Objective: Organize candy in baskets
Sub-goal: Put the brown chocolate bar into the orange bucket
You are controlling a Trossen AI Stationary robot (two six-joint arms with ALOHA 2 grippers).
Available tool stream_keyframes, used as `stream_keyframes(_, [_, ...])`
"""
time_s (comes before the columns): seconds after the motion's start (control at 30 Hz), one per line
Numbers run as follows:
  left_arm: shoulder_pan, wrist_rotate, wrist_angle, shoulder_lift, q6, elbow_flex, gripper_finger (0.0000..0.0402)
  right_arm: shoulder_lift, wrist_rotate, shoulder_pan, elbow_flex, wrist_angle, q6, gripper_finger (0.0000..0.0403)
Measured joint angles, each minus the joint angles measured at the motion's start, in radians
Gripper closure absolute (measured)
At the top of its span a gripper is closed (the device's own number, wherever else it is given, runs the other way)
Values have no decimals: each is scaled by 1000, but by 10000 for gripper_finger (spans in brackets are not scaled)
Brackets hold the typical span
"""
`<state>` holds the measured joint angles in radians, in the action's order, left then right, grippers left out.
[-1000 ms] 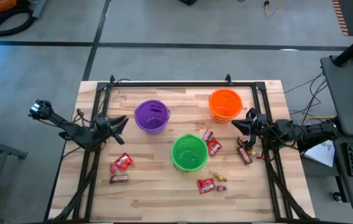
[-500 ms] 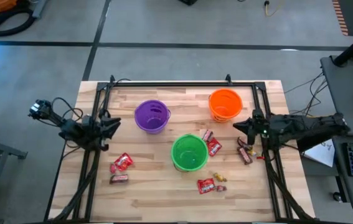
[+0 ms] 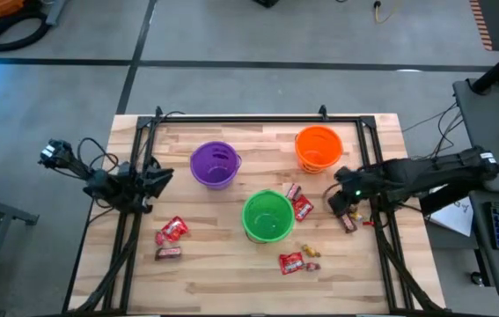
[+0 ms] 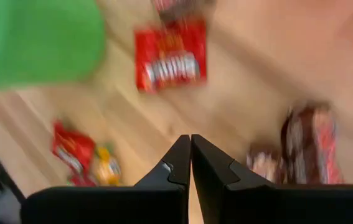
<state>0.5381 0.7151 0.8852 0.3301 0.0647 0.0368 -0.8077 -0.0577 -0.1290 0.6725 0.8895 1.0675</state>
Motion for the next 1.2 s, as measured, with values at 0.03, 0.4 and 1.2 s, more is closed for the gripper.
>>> stream_keyframes(0.03, [0,0,-5,13,2,0,325,-20,-31,-6,4,17,17,394])
stream_keyframes(0.4, [0,9,68,122,-78,0,325,-113,-144,-59,42,208,94,394])
stream_keyframes(1.2, [-2,9,127,167,-205,0,325,-321,-69,-103,32,166,165,216])
